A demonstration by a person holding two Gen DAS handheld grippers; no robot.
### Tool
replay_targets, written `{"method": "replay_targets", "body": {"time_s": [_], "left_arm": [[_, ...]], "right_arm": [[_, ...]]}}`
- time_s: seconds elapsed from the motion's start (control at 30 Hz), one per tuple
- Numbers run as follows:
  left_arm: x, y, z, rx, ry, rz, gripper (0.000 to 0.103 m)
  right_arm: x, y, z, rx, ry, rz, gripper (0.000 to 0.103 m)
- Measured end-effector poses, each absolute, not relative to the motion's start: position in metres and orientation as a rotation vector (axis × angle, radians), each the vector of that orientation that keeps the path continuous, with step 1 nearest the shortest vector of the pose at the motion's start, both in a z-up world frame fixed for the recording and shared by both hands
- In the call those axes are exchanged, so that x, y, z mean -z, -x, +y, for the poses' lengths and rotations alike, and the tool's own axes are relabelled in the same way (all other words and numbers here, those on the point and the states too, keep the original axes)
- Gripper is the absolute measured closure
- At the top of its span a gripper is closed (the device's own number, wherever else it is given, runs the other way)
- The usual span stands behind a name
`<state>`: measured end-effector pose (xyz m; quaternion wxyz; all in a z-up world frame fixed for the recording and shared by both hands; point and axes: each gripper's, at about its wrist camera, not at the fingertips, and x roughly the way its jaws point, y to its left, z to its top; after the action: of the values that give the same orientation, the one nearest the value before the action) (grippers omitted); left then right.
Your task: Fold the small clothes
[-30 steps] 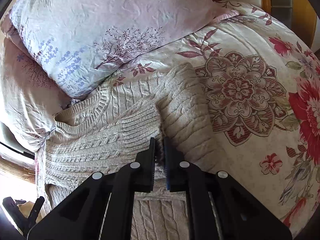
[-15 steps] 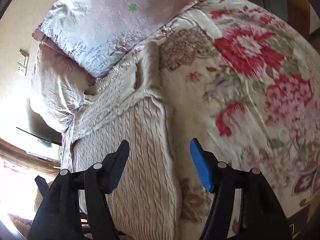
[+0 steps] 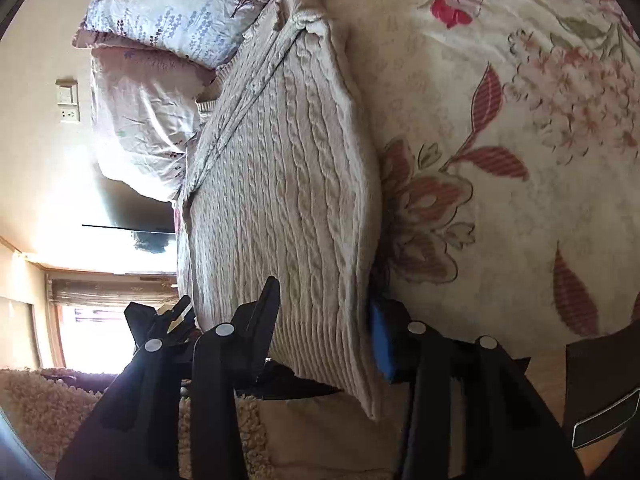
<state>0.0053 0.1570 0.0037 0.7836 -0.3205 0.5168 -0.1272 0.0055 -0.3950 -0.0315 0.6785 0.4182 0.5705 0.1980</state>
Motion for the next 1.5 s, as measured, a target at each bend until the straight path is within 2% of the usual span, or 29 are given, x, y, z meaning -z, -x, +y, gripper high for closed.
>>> {"method": "replay_targets", "body": {"time_s": [0.1, 0.27, 0.37, 0.53, 0.6, 0.67, 0.7, 0.9, 1.5], "left_arm": [[-0.001, 0.002, 0.154, 0.298, 0.713, 1.144, 0.067], [0.001, 0.008, 0.15, 0.299, 0.724, 1.152, 0.07], [0.003, 0.007, 0.148, 0.3, 0.721, 1.175, 0.081], [0.005, 0.006, 0.141, 0.314, 0.716, 1.204, 0.089], [0.006, 0.005, 0.14, 0.316, 0.721, 1.207, 0.094], [0.007, 0.004, 0.14, 0.317, 0.728, 1.206, 0.095], [0.007, 0.003, 0.14, 0.318, 0.73, 1.206, 0.095], [0.001, -0.002, 0.143, 0.341, 0.772, 1.174, 0.096], [-0.054, -0.061, 0.171, 0.383, 0.899, 0.888, 0.096]], "right_arm": [[0.036, 0.001, -0.392, -0.476, -0.949, 1.309, 0.069], [0.037, 0.004, -0.392, -0.486, -0.961, 1.306, 0.07], [0.038, 0.004, -0.39, -0.507, -0.956, 1.321, 0.071], [0.039, 0.007, -0.386, -0.527, -0.963, 1.324, 0.072], [0.039, 0.008, -0.382, -0.533, -0.942, 1.335, 0.079], [0.041, 0.009, -0.377, -0.544, -0.906, 1.361, 0.092], [0.039, 0.01, -0.376, -0.543, -0.884, 1.353, 0.093], [0.032, 0.011, -0.381, -0.56, -0.884, 1.289, 0.094], [-0.021, -0.043, -0.414, -0.578, -1.062, 0.877, 0.095]]}}
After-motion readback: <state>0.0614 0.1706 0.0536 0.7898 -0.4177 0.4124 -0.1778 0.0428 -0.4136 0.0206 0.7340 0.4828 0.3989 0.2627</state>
